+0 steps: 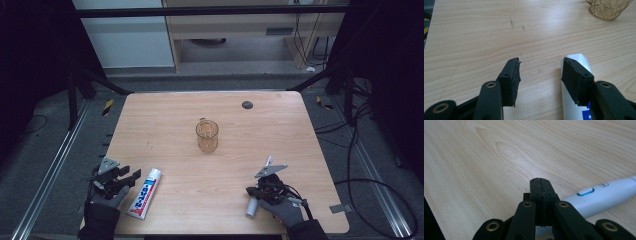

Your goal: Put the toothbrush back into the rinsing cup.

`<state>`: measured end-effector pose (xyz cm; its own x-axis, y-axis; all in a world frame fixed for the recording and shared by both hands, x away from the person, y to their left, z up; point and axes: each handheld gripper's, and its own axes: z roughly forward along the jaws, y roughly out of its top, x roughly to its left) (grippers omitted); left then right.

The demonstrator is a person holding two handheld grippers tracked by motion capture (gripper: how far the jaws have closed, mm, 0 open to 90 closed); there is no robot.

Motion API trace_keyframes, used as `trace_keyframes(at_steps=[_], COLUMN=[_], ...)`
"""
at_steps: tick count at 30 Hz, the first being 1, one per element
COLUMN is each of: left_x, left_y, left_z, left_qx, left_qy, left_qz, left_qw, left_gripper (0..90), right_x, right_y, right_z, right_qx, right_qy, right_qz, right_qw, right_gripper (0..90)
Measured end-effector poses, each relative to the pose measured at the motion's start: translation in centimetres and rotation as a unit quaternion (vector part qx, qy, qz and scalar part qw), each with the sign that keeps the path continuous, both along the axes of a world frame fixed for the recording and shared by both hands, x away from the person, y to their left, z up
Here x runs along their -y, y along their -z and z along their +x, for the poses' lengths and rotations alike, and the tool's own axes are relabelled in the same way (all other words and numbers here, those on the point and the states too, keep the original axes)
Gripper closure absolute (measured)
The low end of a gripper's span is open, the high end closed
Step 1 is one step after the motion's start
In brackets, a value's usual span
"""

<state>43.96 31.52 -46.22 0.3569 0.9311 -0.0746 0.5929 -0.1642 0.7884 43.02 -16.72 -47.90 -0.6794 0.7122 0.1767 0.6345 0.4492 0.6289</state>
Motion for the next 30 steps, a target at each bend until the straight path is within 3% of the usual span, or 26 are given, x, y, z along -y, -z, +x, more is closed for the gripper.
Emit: trace_keyframes(at_steps=[5, 9, 11, 12, 16, 30], left_x=[0.0, 0.0, 0.0, 0.0, 0.1, 0.1], left_y=[0.0, 0.0, 0.0, 0.0, 0.1, 0.1], left_z=[0.0, 0.0, 0.0, 0.0, 0.0, 0.1], left_qx=[0.000, -0.001, -0.001, -0.001, -0.001, -0.003], left_qy=[0.001, 0.001, 0.001, 0.001, 0.001, 0.002], left_qz=[0.000, 0.000, 0.001, 0.000, 0.001, 0.004], left_qw=[1.0000, 1.0000, 1.0000, 1.0000, 1.0000, 1.0000], left_gripper=[47.5, 47.5, 47.5, 47.5, 47.6, 47.8], right_x=[1.0, 3.0, 3.5, 4.4, 5.3, 4.0], right_y=[-0.7, -1.2, -1.3, -1.4, -0.7, 0.6], right_z=[0.4, 1.0, 1.1, 1.3, 1.8, 3.9], right_qx=[0.034, 0.076, 0.077, 0.072, 0.060, 0.048], right_qy=[0.015, 0.041, 0.057, 0.089, 0.110, 0.096], right_qz=[0.011, -0.002, -0.004, -0.010, -0.022, -0.027], right_qw=[0.9993, 0.9963, 0.9954, 0.9934, 0.9919, 0.9939], right_gripper=[90.0, 90.0, 90.0, 90.0, 90.0, 90.0])
